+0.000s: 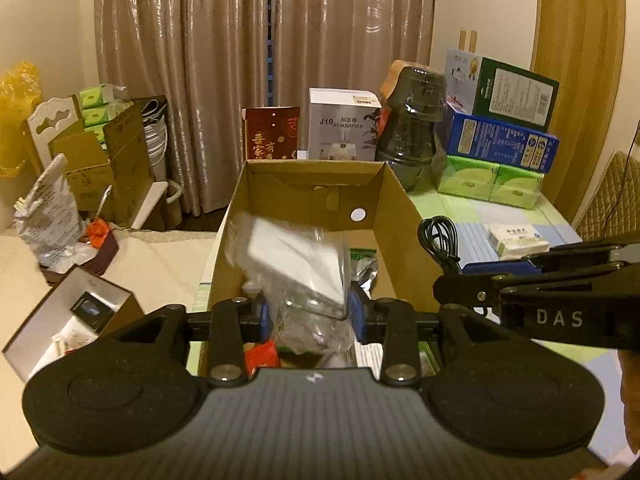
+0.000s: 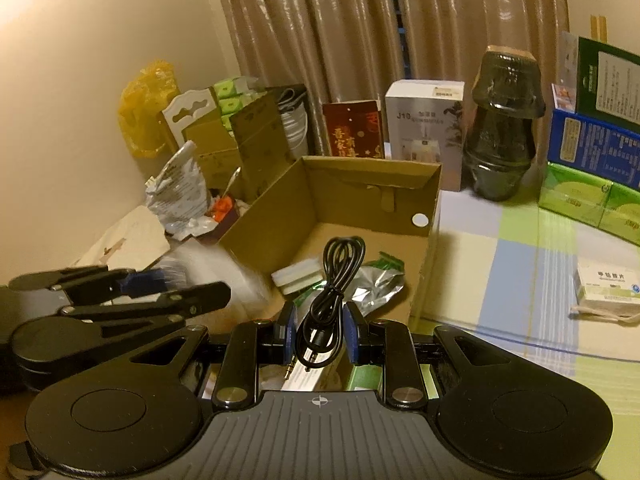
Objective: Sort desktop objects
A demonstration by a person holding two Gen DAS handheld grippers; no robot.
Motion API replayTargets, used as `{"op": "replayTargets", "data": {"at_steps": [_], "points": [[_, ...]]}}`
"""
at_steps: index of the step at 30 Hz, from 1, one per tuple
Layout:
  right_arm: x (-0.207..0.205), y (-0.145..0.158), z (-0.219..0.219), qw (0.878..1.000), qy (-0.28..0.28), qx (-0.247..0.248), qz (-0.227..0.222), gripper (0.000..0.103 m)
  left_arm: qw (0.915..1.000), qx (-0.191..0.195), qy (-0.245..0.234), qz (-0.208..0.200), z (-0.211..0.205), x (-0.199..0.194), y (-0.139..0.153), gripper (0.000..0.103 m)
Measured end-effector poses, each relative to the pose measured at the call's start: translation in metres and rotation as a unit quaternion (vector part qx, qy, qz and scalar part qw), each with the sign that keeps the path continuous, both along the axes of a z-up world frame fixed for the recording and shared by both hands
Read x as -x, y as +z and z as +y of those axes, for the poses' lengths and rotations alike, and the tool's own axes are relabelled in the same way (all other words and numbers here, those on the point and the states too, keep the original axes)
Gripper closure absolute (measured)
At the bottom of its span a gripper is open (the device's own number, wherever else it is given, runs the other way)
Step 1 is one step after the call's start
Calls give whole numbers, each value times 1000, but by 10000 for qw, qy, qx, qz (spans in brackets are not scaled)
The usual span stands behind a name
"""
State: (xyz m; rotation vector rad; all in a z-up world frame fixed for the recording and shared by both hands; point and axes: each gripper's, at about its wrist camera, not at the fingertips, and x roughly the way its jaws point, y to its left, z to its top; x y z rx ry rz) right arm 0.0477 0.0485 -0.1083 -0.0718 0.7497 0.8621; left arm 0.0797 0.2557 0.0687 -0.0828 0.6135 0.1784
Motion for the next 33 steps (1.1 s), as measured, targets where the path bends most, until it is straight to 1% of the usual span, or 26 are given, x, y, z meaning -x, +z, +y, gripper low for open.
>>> {"op": "replayTargets", "data": {"at_steps": [2,6,9,11,12,13,14,15,20,22,26,28,31,33], "points": [[-3,-2,0,10000,-11,-10,19,81,10000,-28,43,77,5,-7,-6,67],[-7,-7,1,9999,-3,-32,97,81,9999,59,127,45,12,-3,-9,67],[-9,-7,5,9998,34,-156,137,81,9997,132,197,1,15,5,-10,66],[-12,-6,6,9992,110,-332,187,80,9996,149,256,-27,15,11,-9,65],[-13,-5,5,9990,95,-374,212,75,9995,159,279,-30,15,14,-9,64],[-14,-4,3,9989,48,-406,210,67,9994,168,303,-31,16,16,-9,63],[-14,-2,0,9988,1,-449,191,64,9993,175,337,-37,16,19,-9,63],[-14,-2,-5,9987,-40,-482,187,61,9992,175,361,-42,16,22,-8,61],[-12,-4,-39,9976,-324,-526,322,56,9987,216,449,-71,13,36,-6,57],[-8,-5,-57,9968,-468,-527,366,48,9985,228,480,-96,10,42,-6,52],[4,-8,-90,9954,-707,-484,429,37,9984,276,472,-107,-1,51,-4,46],[12,-10,-109,9946,-835,-444,430,28,9984,307,446,-133,-9,56,-2,39],[22,-10,-136,9927,-1064,-407,401,19,9982,363,428,-193,-24,64,0,27],[27,-10,-154,9910,-1221,-366,405,15,9983,400,368,-210,-34,66,3,24]]}}
